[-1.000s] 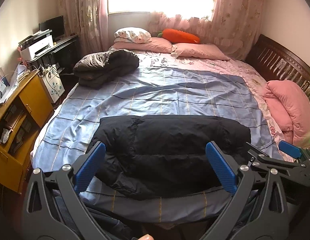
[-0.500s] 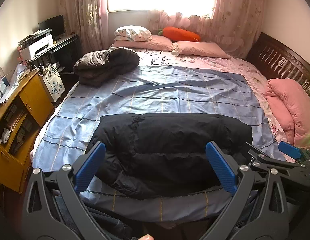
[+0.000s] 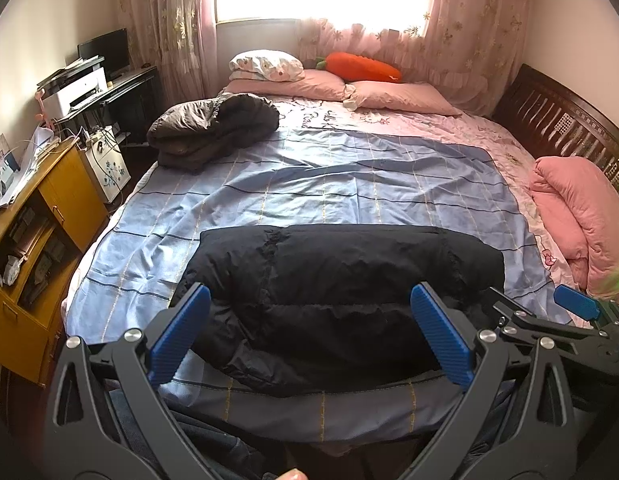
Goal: Fold large clothes
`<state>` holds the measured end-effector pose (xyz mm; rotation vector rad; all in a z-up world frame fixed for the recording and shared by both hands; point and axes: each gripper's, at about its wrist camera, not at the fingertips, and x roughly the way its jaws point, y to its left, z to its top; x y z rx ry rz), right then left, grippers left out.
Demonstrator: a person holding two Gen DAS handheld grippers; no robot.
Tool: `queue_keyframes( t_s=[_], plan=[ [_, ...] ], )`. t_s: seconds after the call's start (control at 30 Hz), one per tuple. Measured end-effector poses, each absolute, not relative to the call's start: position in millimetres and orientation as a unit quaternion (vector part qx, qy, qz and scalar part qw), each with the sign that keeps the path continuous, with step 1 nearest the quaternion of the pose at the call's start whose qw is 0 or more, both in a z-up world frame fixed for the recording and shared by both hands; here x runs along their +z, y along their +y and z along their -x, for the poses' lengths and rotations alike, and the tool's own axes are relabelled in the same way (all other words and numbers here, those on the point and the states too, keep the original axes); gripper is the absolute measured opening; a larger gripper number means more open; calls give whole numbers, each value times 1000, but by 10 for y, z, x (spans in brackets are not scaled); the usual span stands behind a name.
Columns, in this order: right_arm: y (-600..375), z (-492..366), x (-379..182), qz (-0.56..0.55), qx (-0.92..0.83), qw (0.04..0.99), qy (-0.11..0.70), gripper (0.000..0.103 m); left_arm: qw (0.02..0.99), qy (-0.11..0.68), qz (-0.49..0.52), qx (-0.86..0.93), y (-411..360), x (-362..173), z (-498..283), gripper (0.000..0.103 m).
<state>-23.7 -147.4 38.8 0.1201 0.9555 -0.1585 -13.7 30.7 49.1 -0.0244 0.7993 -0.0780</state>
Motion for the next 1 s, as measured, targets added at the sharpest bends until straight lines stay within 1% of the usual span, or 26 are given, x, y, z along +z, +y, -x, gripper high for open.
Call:
queue_keyframes(
  t_s=[1.0],
  plan=[
    [-1453, 253, 363, -58, -77, 883, 460, 102, 919, 391, 12, -42, 321, 461, 133, 101]
  ],
)
